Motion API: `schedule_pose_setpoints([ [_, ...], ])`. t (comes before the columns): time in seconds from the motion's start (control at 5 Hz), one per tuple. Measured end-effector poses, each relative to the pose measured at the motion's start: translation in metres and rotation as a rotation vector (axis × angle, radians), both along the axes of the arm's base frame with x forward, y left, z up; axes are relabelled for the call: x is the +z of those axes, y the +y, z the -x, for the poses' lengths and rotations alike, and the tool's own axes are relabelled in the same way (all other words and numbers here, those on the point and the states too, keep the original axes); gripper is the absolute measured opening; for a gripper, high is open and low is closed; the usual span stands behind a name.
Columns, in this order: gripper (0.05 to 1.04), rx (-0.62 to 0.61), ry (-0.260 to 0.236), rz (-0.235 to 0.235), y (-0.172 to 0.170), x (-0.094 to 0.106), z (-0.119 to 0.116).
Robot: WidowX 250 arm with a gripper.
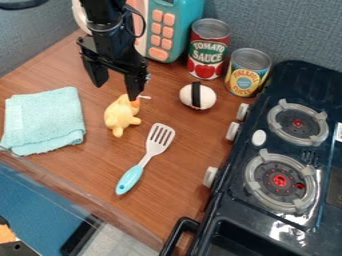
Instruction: Move the yellow object below the microwave, and the blue spatula to the left of the black and white object
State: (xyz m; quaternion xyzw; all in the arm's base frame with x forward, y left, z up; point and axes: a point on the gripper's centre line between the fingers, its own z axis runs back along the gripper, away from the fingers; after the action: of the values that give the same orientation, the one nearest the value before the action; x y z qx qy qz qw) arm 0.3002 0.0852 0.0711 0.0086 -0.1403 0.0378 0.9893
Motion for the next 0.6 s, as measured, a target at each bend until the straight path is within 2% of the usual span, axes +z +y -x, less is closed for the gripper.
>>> schedule_pose_setpoints([
  [0.2,1.000,0.006,0.027,0.017,-0.002,-0.008,0.002],
  [0.4,1.000,0.035,0.028,0.084,-0.012,-0.008,0.002],
  [0.6,0.999,0.060,0.011,0.090,-0.021,-0.004,0.007],
])
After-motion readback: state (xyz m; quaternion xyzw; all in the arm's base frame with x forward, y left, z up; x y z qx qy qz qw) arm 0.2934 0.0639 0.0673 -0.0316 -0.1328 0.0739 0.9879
